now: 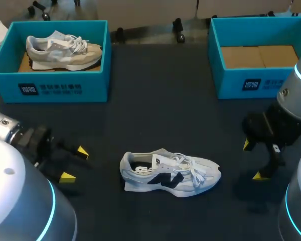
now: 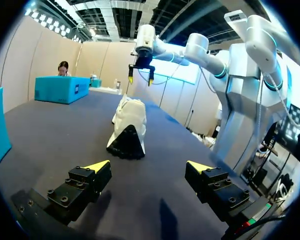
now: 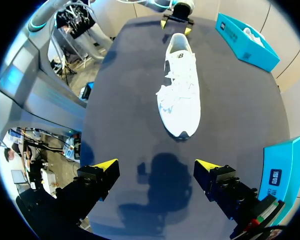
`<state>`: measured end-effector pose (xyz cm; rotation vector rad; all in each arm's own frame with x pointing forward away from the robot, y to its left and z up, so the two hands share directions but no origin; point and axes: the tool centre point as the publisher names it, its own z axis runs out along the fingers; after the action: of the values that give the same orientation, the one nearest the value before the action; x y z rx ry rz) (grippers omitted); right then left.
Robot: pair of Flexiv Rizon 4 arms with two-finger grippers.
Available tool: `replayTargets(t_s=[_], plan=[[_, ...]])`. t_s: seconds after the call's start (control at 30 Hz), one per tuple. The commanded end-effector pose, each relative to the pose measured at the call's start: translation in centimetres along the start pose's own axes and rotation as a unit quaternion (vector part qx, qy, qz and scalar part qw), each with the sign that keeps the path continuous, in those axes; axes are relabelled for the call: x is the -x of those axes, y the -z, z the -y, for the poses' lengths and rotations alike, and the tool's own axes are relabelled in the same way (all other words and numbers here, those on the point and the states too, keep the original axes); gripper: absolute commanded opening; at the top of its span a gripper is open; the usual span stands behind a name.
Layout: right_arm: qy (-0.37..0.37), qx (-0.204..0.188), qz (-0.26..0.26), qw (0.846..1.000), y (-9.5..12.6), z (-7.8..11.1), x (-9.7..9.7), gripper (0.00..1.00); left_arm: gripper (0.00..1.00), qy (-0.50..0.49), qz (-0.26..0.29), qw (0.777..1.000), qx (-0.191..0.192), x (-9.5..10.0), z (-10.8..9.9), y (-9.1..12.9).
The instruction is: Take the shoe out of the shoebox, open the shoe tongue, remove and reinsert the insole, then place the shoe into the shoebox
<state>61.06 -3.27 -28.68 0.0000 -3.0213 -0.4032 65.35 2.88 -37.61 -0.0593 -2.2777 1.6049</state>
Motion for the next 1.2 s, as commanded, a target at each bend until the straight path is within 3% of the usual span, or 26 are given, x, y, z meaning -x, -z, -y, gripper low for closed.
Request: replayTargets(t_s=[0.03,0.3,0.4,0.5,0.7,1.2], plan=[[0.0,-0.001,0.0,1.0,-0.1,0.0,0.0,1.0,1.0,0.0,-0.005,1.0,-0.011,0.4,-0.3,0.0],[0.0,-0.001,0.0,1.0,-0.1,0.0,0.0,1.0,1.0,0.0,-0.005,1.0,-0.011,0.4,-0.3,0.0],[0.0,-0.001,0.0,1.0,-0.1,0.0,0.0,1.0,1.0,0.017,0.019,0.998,-0.064,0.4,-1.3,-0.7],[0.0,-0.001,0.0,1.0,-0.1,0.0,0.0,1.0,1.0,0.005,0.042,0.995,-0.09,0.7,-1.6,-1.4],[0.0,-0.001,0.0,1.0,-0.1,0.0,0.0,1.0,1.0,-0.021,0.053,0.992,-0.115,0.7,-1.4,-2.1],[0.0,-0.001,0.0,1.0,-0.1,0.0,0.0,1.0,1.0,-0.038,0.077,0.991,-0.103,0.6,-0.4,-4.3]])
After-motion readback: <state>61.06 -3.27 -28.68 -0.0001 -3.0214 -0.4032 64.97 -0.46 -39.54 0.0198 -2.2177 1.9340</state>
